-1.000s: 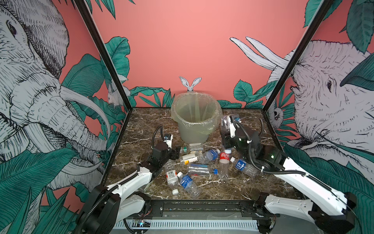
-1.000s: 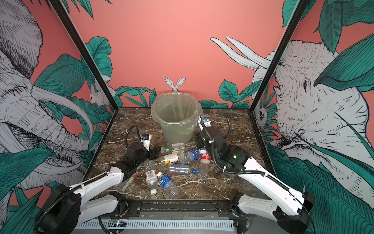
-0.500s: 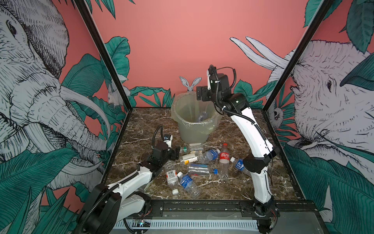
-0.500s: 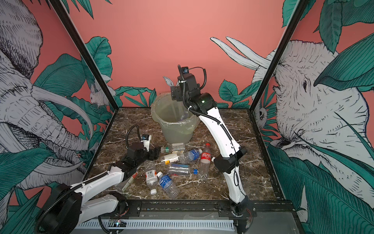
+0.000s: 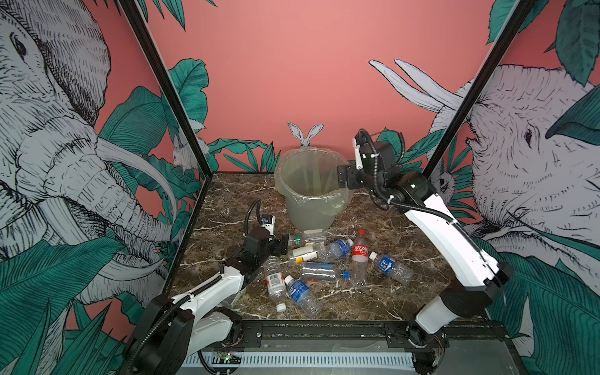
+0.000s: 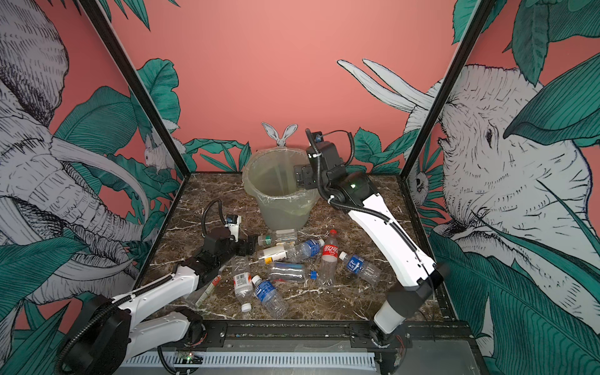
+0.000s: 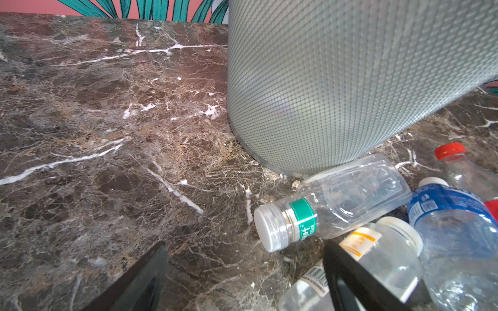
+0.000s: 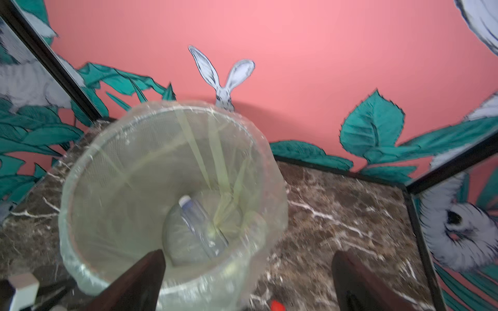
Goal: Throw the plastic bottles in the bin
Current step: Throw the plastic bottle into the trash bin, then pick up the plastic bottle from the bottom-center of the table.
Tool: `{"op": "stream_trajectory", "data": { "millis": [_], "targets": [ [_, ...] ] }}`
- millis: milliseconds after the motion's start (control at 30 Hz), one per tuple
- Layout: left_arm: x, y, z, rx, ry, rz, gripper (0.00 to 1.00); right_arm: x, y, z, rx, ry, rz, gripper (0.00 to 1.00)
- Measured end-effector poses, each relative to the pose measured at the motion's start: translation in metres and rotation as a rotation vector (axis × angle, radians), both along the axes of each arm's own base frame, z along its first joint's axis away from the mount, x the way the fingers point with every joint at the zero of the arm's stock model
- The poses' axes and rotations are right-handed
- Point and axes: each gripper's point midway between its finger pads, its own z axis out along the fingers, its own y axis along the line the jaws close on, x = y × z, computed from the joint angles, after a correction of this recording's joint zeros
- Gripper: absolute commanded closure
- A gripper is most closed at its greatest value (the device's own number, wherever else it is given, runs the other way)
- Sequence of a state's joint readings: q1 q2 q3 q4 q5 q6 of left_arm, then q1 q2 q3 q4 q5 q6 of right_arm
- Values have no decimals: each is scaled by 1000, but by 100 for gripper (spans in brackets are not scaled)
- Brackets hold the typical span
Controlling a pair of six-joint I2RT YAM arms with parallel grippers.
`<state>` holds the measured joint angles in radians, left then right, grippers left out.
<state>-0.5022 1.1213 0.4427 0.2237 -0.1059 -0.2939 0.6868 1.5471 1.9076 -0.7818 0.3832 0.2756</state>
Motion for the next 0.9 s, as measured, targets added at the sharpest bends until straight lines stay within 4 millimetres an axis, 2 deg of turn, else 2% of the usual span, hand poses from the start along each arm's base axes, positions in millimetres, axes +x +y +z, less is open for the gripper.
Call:
{"op": "stream_trajectory", "data": {
  "millis": [100, 233, 367, 567, 767, 900],
  "targets": [
    [-1, 4, -2, 12, 11, 19, 15, -19, -18, -15, -9, 13, -14, 1],
    [-6, 15, -4, 41, 44, 63, 16, -39, -37, -51, -43, 63, -34, 1],
    [-13, 25, 6, 36, 47, 110, 16, -55, -50, -86, -69, 118, -43, 1],
    [-32, 31, 18, -5, 62, 141, 17, -77, -66, -133, -97, 192, -52, 1],
    [-50, 31, 8, -16, 150, 151, 20, -92, -72, -175, -117, 269, -42, 2],
    [-64, 27, -3, -10, 211, 143, 22, -103, -77, -195, -127, 308, -35, 2]
  ]
}}
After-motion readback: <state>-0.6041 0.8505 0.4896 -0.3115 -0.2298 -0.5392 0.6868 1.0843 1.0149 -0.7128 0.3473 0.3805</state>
